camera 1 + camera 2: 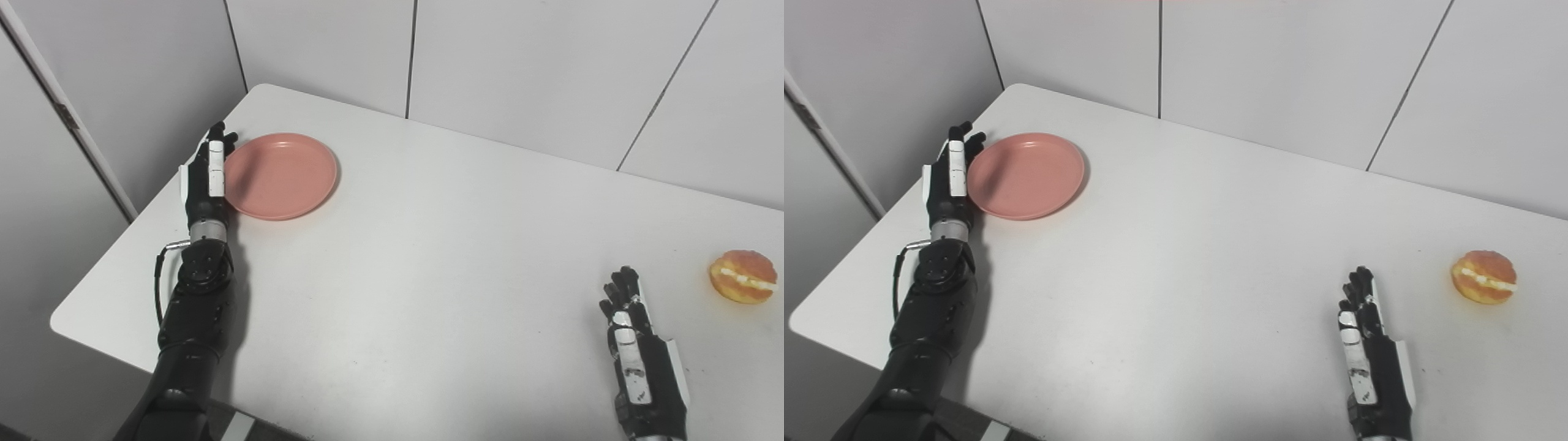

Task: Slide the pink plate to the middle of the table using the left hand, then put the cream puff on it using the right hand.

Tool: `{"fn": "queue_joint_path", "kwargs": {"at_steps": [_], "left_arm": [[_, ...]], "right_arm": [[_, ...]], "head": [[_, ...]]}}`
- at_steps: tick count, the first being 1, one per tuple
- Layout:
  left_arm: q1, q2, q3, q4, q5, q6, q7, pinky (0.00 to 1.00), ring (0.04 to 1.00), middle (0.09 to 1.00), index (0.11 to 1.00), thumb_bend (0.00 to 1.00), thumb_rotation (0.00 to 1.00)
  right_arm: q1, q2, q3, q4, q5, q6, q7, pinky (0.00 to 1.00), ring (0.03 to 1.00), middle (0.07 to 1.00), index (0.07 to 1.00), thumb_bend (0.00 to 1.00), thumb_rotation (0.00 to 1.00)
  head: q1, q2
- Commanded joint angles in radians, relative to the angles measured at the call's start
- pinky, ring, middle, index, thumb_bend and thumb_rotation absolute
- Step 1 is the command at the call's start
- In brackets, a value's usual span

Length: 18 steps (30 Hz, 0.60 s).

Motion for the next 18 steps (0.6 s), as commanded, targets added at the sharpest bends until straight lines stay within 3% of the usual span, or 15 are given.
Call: {"fn": "queue_joint_path", "kwargs": {"at_steps": [1, 10, 18], "left_arm": [[-0.018, -0.001, -0.013, -0.027, 0.000, 0.011, -0.019, 1.00, 0.897, 0.828, 0.848, 0.83, 1.00], [-0.026, -0.016, -0.031, -0.021, -0.012, 0.008, -0.045, 1.00, 0.913, 0.853, 0.856, 0.81, 1.00], [-0.024, -0.024, -0.054, -0.001, -0.037, -0.020, -0.094, 0.99, 0.890, 0.846, 0.861, 0.86, 1.00]], "right_arm": [[0.003, 0.005, -0.008, -0.014, 0.006, -0.042, -0.005, 1.00, 1.000, 1.000, 0.997, 0.59, 0.86], [0.006, 0.001, -0.010, -0.017, 0.004, -0.033, -0.002, 1.00, 1.000, 1.000, 0.997, 0.60, 0.85], [-0.001, -0.001, -0.006, 0.003, -0.007, -0.046, 0.000, 1.00, 1.000, 1.000, 1.000, 0.58, 0.86]], "head": [[0.000, 0.001], [-0.012, -0.010], [-0.043, -0.057]]}}
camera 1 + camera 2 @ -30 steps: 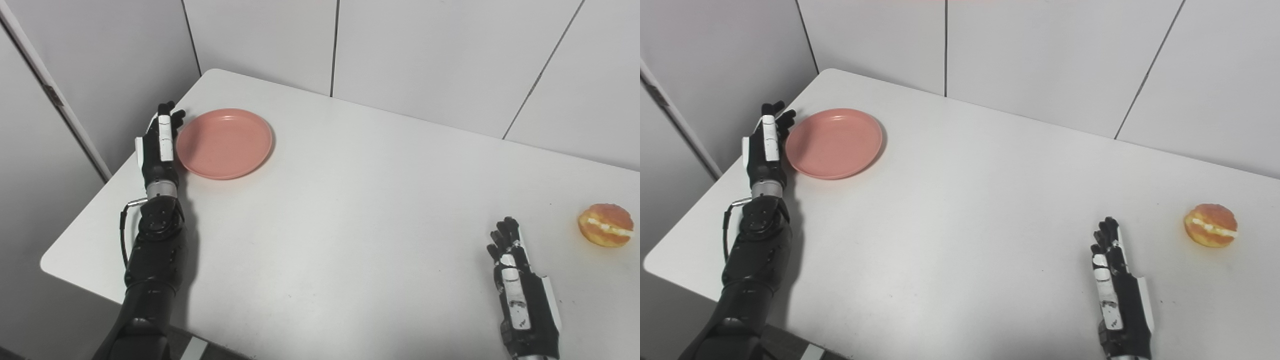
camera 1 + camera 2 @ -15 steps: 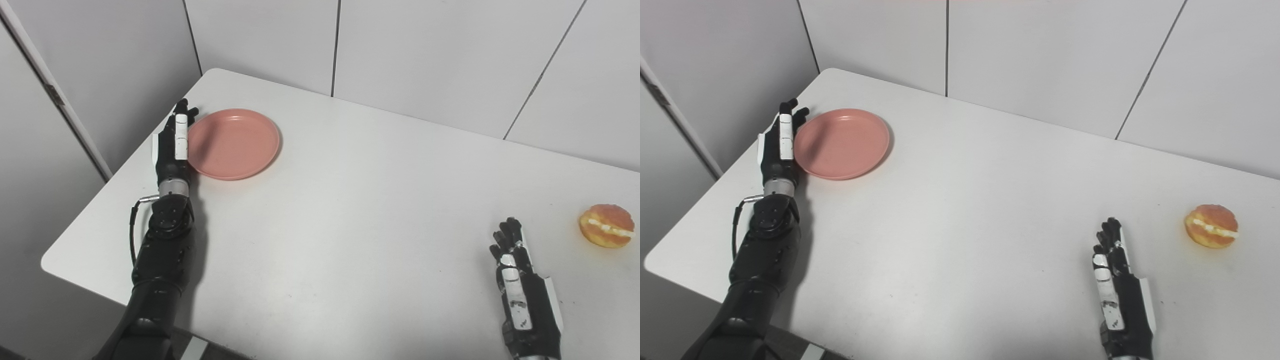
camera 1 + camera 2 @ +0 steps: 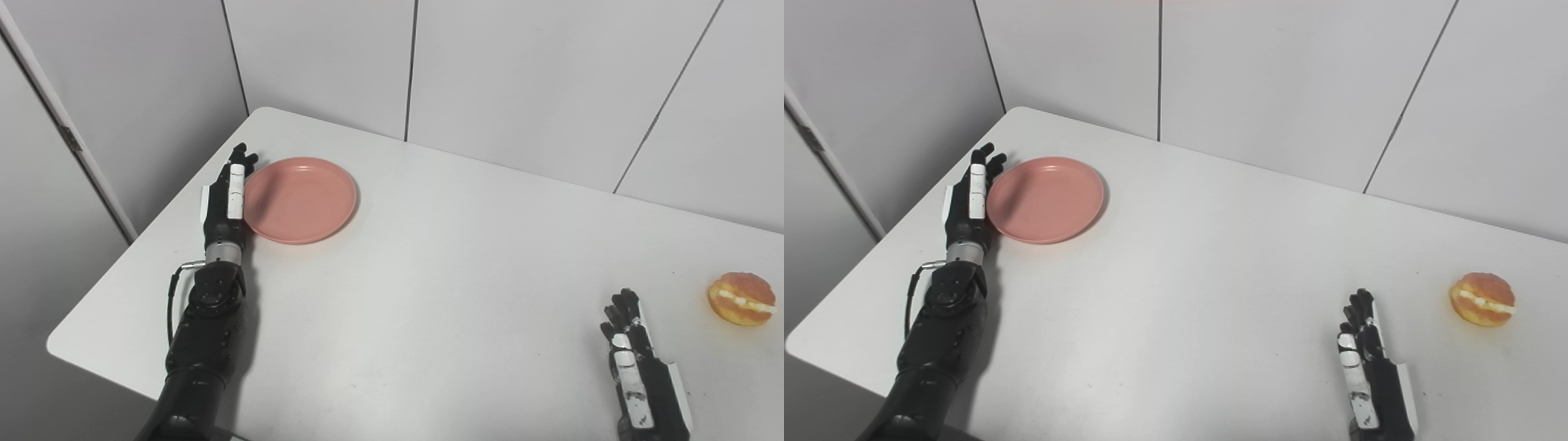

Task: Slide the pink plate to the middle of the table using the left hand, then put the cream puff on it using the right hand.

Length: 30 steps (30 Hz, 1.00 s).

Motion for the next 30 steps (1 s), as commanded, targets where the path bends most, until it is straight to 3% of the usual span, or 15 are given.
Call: {"fn": "queue_joint_path", "kwargs": {"at_steps": [1, 8, 19, 30], "left_arm": [[-0.023, -0.009, -0.018, -0.002, -0.013, -0.006, -0.043, 0.98, 0.884, 0.843, 0.857, 0.87, 1.00], [-0.006, -0.008, -0.036, -0.027, -0.022, 0.001, -0.075, 0.99, 0.924, 0.868, 0.868, 0.85, 1.00], [0.014, -0.021, -0.063, -0.109, -0.036, 0.064, -0.117, 0.99, 0.907, 0.839, 0.850, 0.83, 1.00], [0.031, -0.039, -0.105, -0.189, -0.019, 0.119, -0.157, 1.00, 0.907, 0.840, 0.864, 0.83, 1.00]], "right_arm": [[-0.003, -0.004, 0.000, 0.003, -0.007, -0.047, 0.001, 1.00, 1.000, 1.000, 1.000, 0.58, 0.87], [0.010, 0.012, -0.003, -0.004, 0.017, -0.032, 0.000, 1.00, 1.000, 1.000, 0.994, 0.58, 0.81], [0.011, 0.020, 0.004, -0.022, -0.015, -0.012, -0.013, 1.00, 0.995, 1.000, 0.999, 0.59, 0.84], [0.008, 0.027, -0.001, -0.012, -0.029, -0.050, -0.027, 1.00, 0.986, 0.992, 0.989, 0.59, 0.84]], "head": [[-0.001, 0.001], [-0.030, -0.004], [-0.078, -0.002], [-0.095, 0.010]]}}
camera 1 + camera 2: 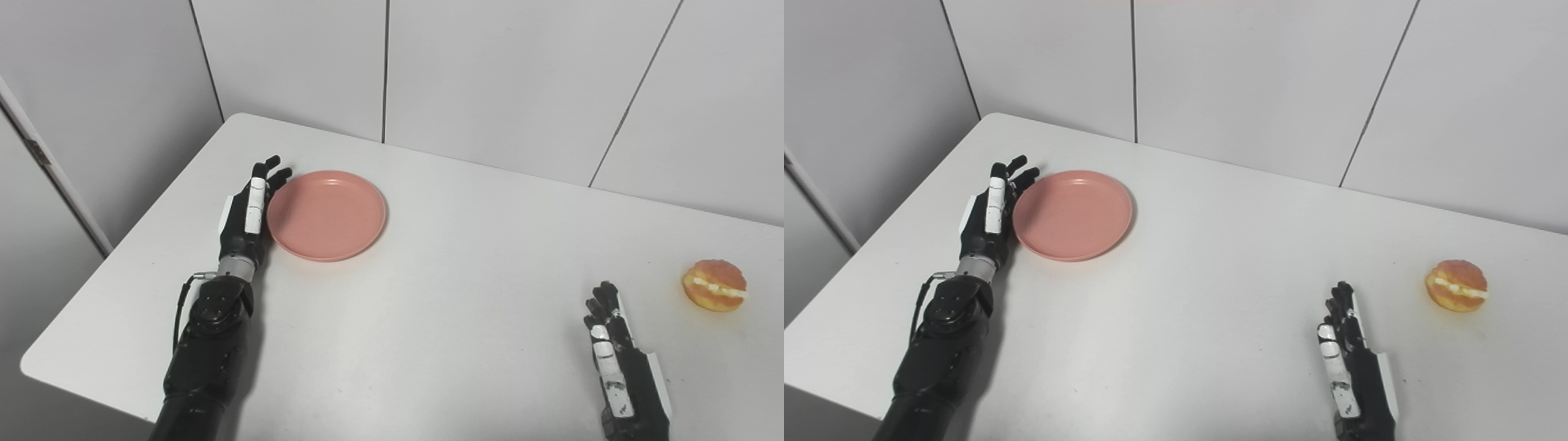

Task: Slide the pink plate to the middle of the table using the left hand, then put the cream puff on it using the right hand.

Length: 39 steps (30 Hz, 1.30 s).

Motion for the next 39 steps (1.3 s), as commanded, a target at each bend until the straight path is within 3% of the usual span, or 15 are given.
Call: {"fn": "queue_joint_path", "kwargs": {"at_steps": [1, 14, 18, 29, 39], "left_arm": [[-0.005, 0.001, -0.020, -0.046, 0.004, 0.016, -0.031, 1.00, 0.911, 0.844, 0.870, 0.83, 1.00], [0.012, -0.022, -0.078, -0.102, 0.011, 0.044, -0.060, 1.00, 0.925, 0.850, 0.865, 0.82, 1.00], [0.015, -0.025, -0.097, -0.114, 0.018, 0.053, -0.070, 1.00, 0.929, 0.852, 0.877, 0.82, 1.00], [0.033, -0.045, -0.156, -0.163, 0.030, 0.112, -0.111, 1.00, 0.946, 0.867, 0.882, 0.84, 1.00], [0.067, -0.053, -0.191, -0.208, 0.018, 0.136, -0.152, 1.00, 0.971, 0.892, 0.889, 0.85, 1.00]], "right_arm": [[0.004, 0.008, -0.002, -0.008, 0.013, -0.051, -0.002, 1.00, 0.988, 0.993, 0.992, 0.58, 0.83], [0.007, 0.020, -0.011, -0.028, 0.028, -0.027, -0.015, 1.00, 0.971, 0.974, 0.979, 0.58, 0.77], [0.004, 0.018, -0.007, -0.034, 0.007, -0.020, -0.019, 1.00, 0.979, 0.984, 0.986, 0.58, 0.80], [-0.008, 0.041, 0.005, -0.037, -0.069, -0.010, -0.063, 1.00, 0.963, 0.978, 0.979, 0.59, 0.86], [-0.021, 0.108, 0.026, -0.056, -0.107, 0.035, -0.108, 1.00, 0.997, 1.000, 0.999, 0.60, 0.91]], "head": [[-0.001, 0.000], [-0.016, 0.005], [-0.030, 0.019], [-0.123, 0.065], [-0.235, 0.126]]}}
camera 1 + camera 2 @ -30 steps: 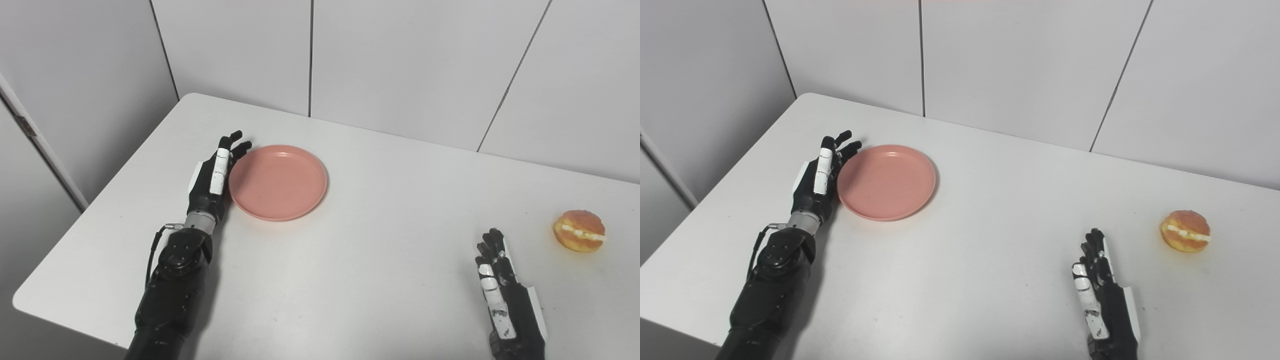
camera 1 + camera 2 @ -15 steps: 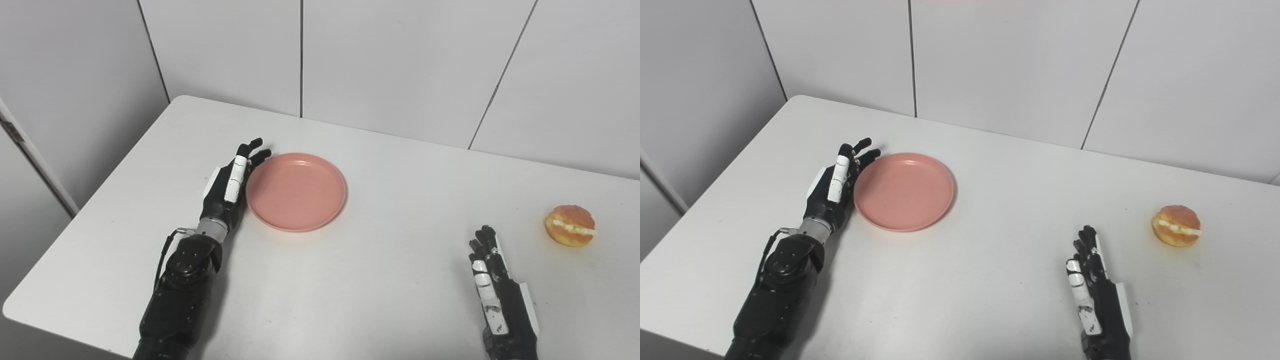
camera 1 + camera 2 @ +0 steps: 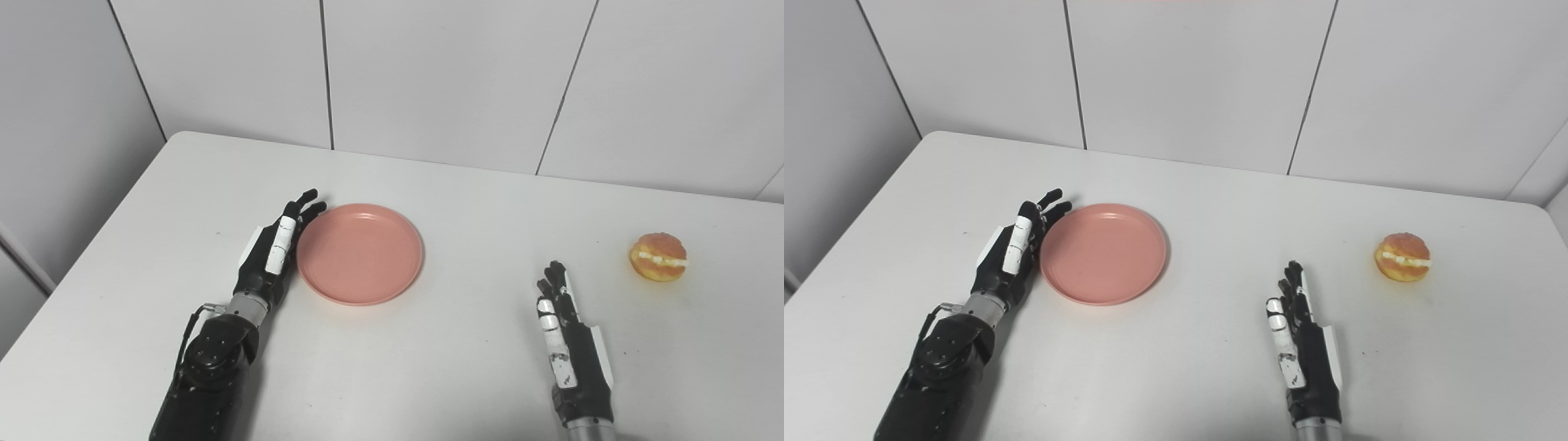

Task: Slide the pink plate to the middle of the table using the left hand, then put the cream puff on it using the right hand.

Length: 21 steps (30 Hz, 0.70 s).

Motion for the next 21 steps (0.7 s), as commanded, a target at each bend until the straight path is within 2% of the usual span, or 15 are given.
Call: {"fn": "queue_joint_path", "kwargs": {"at_steps": [1, 9, 18, 21], "left_arm": [[0.004, -0.014, -0.014, -0.031, -0.004, 0.013, -0.027, 1.00, 0.972, 0.896, 0.892, 0.84, 1.00], [0.027, -0.024, -0.020, -0.050, -0.046, 0.007, -0.081, 1.00, 0.958, 0.891, 0.895, 0.83, 1.00], [0.055, -0.040, -0.040, -0.068, -0.057, -0.019, -0.122, 1.00, 0.963, 0.892, 0.895, 0.83, 1.00], [0.069, -0.053, -0.050, -0.086, -0.055, -0.019, -0.123, 1.00, 0.961, 0.888, 0.893, 0.83, 1.00]], "right_arm": [[-0.023, 0.018, 0.006, -0.037, -0.004, 0.007, -0.009, 1.00, 0.999, 1.000, 1.000, 0.59, 0.92], [-0.040, 0.039, 0.033, -0.048, -0.031, 0.026, -0.017, 1.00, 1.000, 1.000, 1.000, 0.57, 0.96], [-0.055, 0.061, 0.043, -0.034, -0.011, 0.013, -0.014, 1.00, 1.000, 1.000, 1.000, 0.56, 0.93], [-0.056, 0.058, 0.044, -0.034, -0.013, 0.020, -0.011, 1.00, 1.000, 1.000, 1.000, 0.56, 0.93]], "head": [[0.001, -0.001], [-0.081, 0.043], [-0.142, 0.048], [-0.142, 0.048]]}}
